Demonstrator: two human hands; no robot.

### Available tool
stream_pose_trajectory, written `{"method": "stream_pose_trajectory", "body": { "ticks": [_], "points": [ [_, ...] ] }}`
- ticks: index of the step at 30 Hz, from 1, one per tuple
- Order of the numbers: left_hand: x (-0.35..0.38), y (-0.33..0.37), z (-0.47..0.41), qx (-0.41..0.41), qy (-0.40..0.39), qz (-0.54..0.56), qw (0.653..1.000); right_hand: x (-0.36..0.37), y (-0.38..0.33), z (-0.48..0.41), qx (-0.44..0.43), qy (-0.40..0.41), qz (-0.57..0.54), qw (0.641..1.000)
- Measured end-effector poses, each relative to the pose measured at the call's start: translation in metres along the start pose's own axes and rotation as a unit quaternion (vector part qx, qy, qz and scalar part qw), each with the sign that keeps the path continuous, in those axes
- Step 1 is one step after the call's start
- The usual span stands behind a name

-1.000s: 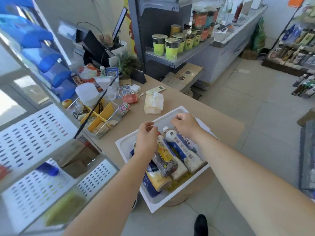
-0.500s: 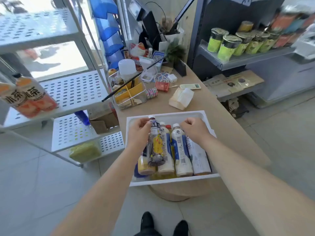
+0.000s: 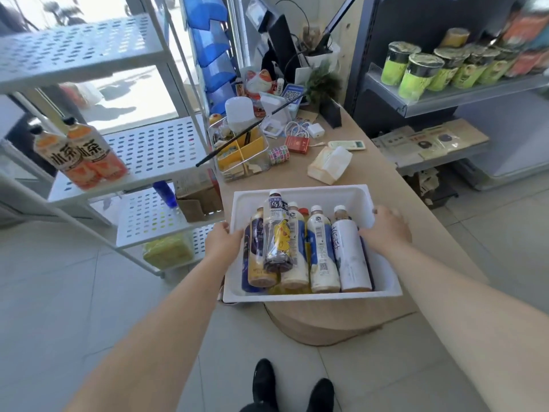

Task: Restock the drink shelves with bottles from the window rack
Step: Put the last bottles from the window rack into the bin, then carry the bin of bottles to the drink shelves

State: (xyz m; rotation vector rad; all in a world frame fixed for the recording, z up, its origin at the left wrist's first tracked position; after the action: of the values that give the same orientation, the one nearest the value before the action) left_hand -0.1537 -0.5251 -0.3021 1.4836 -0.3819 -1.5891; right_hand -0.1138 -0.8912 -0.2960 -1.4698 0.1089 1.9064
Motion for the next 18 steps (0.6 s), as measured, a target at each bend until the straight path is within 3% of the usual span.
{"method": "stream_pose_trajectory", "body": {
  "ticks": [2,4,10,18],
  "points": [
    [0.005,-0.008,0.004,-0.032,-0.034,0.005,0.999,0.007,0.017,-0.007,0.052,-0.003,0.006,0.999],
    [0.010,-0.013,0.006,-0.035,-0.034,0.009,0.999,0.017,0.026,-0.008,0.101,-0.045,-0.068,0.992],
    [0.012,-0.020,-0.002,-0.031,-0.011,0.015,0.999,0.016,0.024,0.001,0.094,-0.105,-0.127,0.982],
    [0.001,0.001,-0.010,0.038,-0.077,0.045,0.995,0.001,0.058,0.069,0.131,-0.062,-0.244,0.959]
  ]
}}
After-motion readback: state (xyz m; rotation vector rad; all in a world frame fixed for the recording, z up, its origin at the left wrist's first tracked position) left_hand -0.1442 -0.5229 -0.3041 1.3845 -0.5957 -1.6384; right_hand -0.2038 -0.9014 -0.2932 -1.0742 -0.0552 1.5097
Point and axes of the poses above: each hand's wrist, its own z-axis away from the middle knuckle, its own x-axis out of the palm, y = z × x, the point moved 5 cm from there along -z, towards the middle knuckle, and after that the axes turned 14 degrees about x, right-handed, at the moved point
